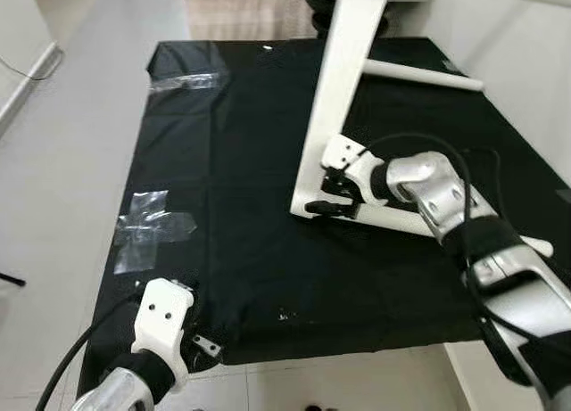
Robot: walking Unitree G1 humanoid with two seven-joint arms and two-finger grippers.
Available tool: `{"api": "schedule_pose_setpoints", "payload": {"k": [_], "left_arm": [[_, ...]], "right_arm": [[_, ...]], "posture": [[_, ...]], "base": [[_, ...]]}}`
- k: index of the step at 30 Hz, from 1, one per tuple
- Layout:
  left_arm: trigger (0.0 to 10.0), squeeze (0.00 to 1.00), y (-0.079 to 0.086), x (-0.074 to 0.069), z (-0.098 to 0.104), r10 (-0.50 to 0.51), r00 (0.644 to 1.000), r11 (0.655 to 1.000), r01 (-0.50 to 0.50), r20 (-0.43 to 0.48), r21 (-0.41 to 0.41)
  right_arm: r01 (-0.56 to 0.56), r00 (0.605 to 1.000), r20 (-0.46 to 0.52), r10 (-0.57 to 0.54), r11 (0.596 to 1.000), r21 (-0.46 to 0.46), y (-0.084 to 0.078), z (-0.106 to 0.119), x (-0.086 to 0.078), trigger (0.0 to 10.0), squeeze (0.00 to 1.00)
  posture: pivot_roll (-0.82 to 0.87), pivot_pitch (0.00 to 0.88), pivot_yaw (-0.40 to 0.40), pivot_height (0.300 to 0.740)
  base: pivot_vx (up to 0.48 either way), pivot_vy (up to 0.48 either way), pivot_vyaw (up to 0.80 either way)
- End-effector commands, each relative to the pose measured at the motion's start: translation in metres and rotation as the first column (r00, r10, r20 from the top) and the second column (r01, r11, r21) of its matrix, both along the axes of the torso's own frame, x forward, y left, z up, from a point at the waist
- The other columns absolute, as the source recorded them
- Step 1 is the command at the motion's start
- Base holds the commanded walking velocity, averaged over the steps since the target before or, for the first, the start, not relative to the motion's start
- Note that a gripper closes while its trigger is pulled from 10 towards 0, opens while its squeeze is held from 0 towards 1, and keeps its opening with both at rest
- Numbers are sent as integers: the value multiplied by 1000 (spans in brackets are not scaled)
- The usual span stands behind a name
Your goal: Building children table
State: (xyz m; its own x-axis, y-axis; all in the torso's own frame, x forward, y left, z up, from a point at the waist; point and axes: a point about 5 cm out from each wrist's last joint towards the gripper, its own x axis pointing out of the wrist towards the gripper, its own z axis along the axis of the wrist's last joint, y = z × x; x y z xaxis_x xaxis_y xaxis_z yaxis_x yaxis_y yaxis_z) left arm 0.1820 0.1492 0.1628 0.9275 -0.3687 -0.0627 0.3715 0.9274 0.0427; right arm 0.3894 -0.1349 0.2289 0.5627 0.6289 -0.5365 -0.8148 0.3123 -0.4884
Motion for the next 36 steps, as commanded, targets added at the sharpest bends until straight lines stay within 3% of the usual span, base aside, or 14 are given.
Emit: {"api": "schedule_pose_setpoints", "payload": {"k": [1,11,26,36], "left_arm": [[10000,0,2,-3,0,11,1000,1000,-11,-12,7],[10000,0,1,-3,7,6,1000,1000,-6,8,18],[10000,0,1,0,9,4,1000,1000,-4,9,26],[10000,0,2,2,9,0,1000,1000,0,10,30]], "right_arm": [[-13,994,-107,6,998,-69,-1,-26,-4,10000,0],[-35,981,-194,10,992,-124,-15,-26,-3,10000,0],[3,971,-237,-36,990,-141,-31,-36,-7,10000,0],[-10,970,-241,-21,992,-127,-49,-23,-12,10000,0]], "posture": [[84,230,-84,740],[84,223,-85,740],[91,219,-77,740],[86,212,-69,740]], "base": [[0,0,0],[0,0,0],[0,0,0],[0,0,0]]}}
